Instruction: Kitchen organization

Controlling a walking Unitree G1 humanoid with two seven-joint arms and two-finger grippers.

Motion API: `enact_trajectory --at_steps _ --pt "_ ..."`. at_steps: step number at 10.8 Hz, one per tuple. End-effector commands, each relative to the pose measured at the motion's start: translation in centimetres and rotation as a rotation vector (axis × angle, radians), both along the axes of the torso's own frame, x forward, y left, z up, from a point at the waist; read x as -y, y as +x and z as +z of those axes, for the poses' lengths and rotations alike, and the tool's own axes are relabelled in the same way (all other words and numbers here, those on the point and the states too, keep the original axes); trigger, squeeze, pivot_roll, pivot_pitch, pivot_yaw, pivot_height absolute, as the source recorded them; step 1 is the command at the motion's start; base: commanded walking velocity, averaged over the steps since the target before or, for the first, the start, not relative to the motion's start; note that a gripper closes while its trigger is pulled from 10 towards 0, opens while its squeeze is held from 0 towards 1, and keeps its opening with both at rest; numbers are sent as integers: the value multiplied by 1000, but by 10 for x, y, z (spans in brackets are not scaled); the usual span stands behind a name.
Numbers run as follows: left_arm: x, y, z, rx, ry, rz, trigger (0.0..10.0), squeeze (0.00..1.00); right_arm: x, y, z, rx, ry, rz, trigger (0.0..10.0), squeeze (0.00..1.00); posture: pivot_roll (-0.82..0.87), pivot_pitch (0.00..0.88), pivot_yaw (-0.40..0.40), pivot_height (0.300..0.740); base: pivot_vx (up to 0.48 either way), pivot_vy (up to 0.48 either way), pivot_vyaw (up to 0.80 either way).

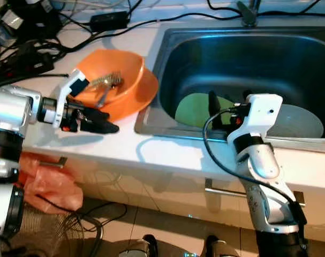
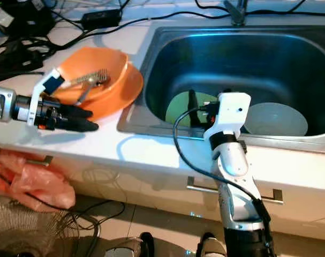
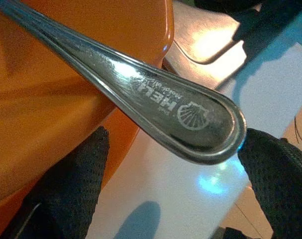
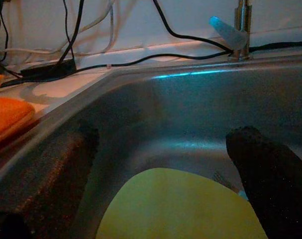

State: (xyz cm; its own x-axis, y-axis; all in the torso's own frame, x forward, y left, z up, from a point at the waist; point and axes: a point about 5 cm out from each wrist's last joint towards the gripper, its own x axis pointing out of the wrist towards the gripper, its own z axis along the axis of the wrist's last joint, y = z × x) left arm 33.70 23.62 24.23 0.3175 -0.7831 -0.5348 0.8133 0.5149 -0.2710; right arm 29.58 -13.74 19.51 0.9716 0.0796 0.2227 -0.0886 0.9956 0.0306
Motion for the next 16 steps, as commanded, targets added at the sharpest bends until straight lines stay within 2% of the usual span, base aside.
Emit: enact_trajectory --at_steps 1,5,7,9,12,16 --pt "-5 -8 -7 -49 14 16 10000 0 5 3 -38 -180 5 -23 10000 0 100 160 179 740 0 0 0" --pt "-6 -12 -6 -19 25 53 10000 0 7 8 -38 -171 2 -22 10000 0 98 142 173 740 0 0 0" --pt "-6 -9 0 56 52 82 10000 0 8 11 -38 -164 -2 -25 10000 0 96 136 169 740 0 0 0" --pt "-5 -9 3 79 45 78 10000 0 8 12 -37 -161 -6 -22 10000 0 93 131 164 740 0 0 0" --pt "-4 -7 20 158 47 82 10000 0 9 15 -36 -153 -11 -22 10000 0 93 124 159 740 0 0 0" --pt "1 -15 35 210 40 29 10000 0 11 21 -35 -145 -18 -18 10000 0 95 111 152 740 0 0 0"
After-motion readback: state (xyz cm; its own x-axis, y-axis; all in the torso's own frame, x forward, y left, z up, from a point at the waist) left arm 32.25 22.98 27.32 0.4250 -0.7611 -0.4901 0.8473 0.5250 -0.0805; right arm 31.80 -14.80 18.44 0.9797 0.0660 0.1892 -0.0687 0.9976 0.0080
